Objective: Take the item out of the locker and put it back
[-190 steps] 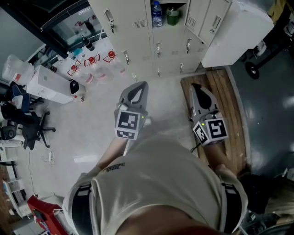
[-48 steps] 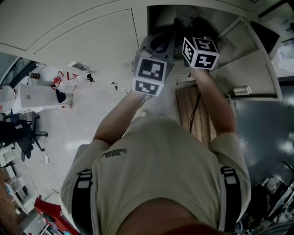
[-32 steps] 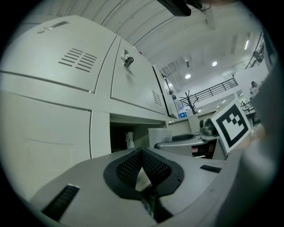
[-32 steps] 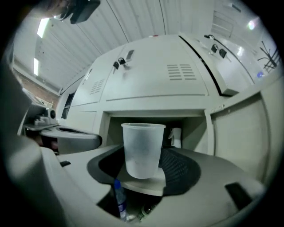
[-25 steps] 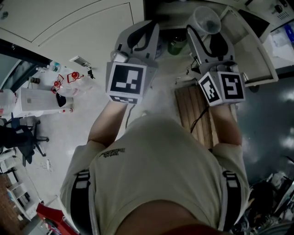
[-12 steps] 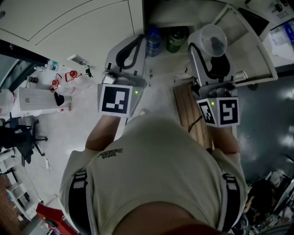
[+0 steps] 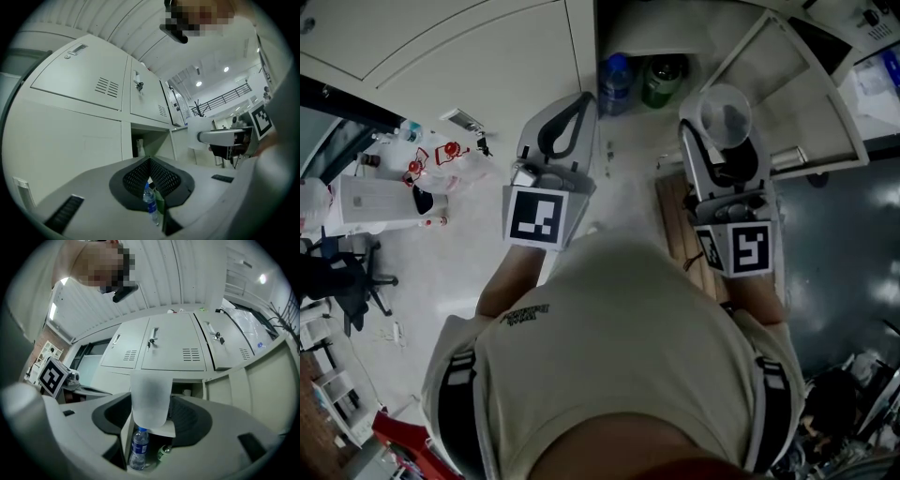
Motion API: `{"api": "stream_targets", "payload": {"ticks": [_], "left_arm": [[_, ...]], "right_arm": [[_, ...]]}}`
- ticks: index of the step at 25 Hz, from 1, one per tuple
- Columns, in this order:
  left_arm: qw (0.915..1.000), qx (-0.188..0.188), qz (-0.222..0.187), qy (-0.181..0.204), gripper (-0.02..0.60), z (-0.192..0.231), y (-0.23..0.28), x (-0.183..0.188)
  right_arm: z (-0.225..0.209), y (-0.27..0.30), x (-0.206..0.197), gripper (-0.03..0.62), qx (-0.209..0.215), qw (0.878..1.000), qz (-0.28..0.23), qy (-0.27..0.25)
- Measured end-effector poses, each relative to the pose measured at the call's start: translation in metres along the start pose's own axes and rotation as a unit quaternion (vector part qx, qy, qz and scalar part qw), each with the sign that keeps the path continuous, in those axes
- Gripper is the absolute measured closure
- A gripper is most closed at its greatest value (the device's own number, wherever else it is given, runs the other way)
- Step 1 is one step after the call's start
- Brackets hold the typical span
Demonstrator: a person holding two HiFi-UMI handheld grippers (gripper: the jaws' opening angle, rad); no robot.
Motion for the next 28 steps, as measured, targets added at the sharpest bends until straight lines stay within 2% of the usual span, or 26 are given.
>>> {"api": "stream_targets", "payload": {"ticks": [12, 28], "left_arm": [[0.9999, 0.000, -0.016, 0.002, 0.568, -0.011, -0.006, 0.006], [0.9998, -0.010, -0.004, 0.018, 0.568, -0.020, -0.010, 0.005]], "right_arm": [[0.001, -0.007, 0.003, 0.335, 0.004, 1.000, -0.006, 0.012], [0.000, -0.012, 0.000, 0.335, 0.006, 1.000, 0.004, 0.019]]}}
Point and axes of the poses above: the fingertips, and each gripper's own axes: y forward along the fingers, z to its left, x out of its top, the point moved 4 cm from there along -y, backward along the fingers, and after that the axes turned 7 degrees about x, right-handed, at the moved point
